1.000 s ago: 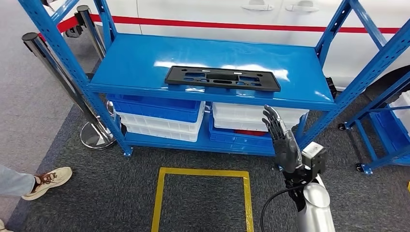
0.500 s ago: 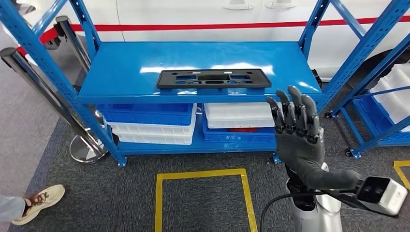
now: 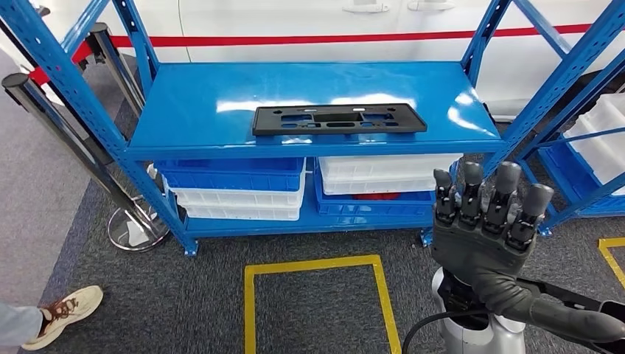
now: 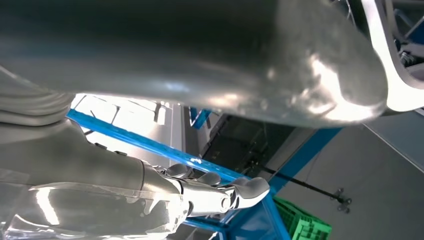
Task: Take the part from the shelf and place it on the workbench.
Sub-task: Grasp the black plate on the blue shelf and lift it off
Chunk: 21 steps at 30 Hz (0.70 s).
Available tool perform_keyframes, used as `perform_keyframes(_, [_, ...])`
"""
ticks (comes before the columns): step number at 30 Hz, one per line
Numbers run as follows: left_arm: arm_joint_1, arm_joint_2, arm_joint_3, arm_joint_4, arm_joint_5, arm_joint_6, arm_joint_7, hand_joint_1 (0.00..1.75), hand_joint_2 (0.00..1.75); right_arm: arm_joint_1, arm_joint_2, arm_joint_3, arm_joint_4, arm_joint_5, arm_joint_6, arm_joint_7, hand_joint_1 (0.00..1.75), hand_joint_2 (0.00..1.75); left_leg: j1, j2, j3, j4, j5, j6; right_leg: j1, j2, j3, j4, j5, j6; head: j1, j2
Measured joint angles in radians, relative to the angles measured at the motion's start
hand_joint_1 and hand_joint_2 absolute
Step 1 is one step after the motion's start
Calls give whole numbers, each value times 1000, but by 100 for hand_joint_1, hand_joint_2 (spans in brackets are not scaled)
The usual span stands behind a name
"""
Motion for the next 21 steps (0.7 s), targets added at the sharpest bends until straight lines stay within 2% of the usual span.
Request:
perform_keyframes(2, [-2,-1,3,0,-1,-1,-1,0,0,-2,0,4,-2,0,-1,0,0,0,2,3,3,-9,2,-5,0,1,12,-29,8,-4,-3,0])
perform_keyframes(4, [-2,-1,4,0,-1,-1,-1,0,0,-3,1,8,-3,0,-1,0,0,0,2,2,4,2,-10,-12,-11,-1,36,-69,24,3,-3,0])
perform_keyframes(6, [-1,0,5,0,-1,-2,-2,0,0,-5,2,13,-3,1,-3,0,0,0,7,1,-33,84,-57,-26,-22,-4,53,-93,33,18,-4,0])
perform_keyframes(8, [0,3,7,0,-1,-2,-1,0,0,-5,3,17,-3,4,-8,0,0,0,22,1,-93,198,-101,-46,-31,-5,54,-93,31,33,-4,0])
perform_keyframes(9, [0,5,7,0,-1,-2,-1,0,0,-4,3,19,-2,6,-11,0,0,0,30,1,-110,224,-101,-56,-37,-4,54,-90,27,42,-4,0])
perform_keyframes(10, [1,6,8,0,-1,-3,-2,0,0,-4,3,21,-1,7,-16,0,0,0,38,2,-110,215,-82,-68,-45,-4,54,-85,23,52,-4,0])
perform_keyframes(12, [1,8,10,0,0,-6,-2,0,0,-4,3,27,1,8,-25,0,0,0,53,2,-64,110,-18,-93,-61,-2,51,-61,7,78,-4,0])
perform_keyframes(13, [1,7,11,1,1,-8,-2,0,0,-5,3,32,2,8,-30,0,0,0,58,-2,-42,59,2,-98,-65,0,46,-43,-4,93,-6,0])
perform_keyframes(14, [1,6,11,2,1,-9,-2,0,0,-5,3,37,2,9,-35,0,0,0,60,-6,-29,29,11,-93,-65,1,39,-29,-11,105,-6,0])
perform_keyframes(15, [0,6,12,3,0,-10,-2,0,0,-5,3,41,2,10,-39,0,0,0,59,-11,-27,22,7,-82,-64,3,33,-18,-16,113,-7,0])
perform_keyframes(17, [-1,7,13,3,-3,-10,-4,0,0,-5,2,48,2,11,-49,0,0,0,56,-13,-33,28,6,-53,-64,6,29,-15,-17,120,-6,0])
perform_keyframes(18, [0,7,14,3,-5,-9,-4,0,0,-4,2,51,2,11,-54,0,0,0,56,-12,-33,27,8,-46,-66,6,28,-12,-20,122,-6,0])
perform_keyframes(19, [0,8,14,3,-6,-8,-5,0,0,-4,1,52,3,11,-60,0,0,0,56,-12,-33,26,9,-40,-68,5,22,3,-32,124,-5,0])
perform_keyframes(21, [0,8,15,3,-10,-8,-5,0,0,-3,-1,58,4,10,-72,0,0,0,55,-10,-34,22,12,-33,-68,3,-17,90,-83,130,-5,0])
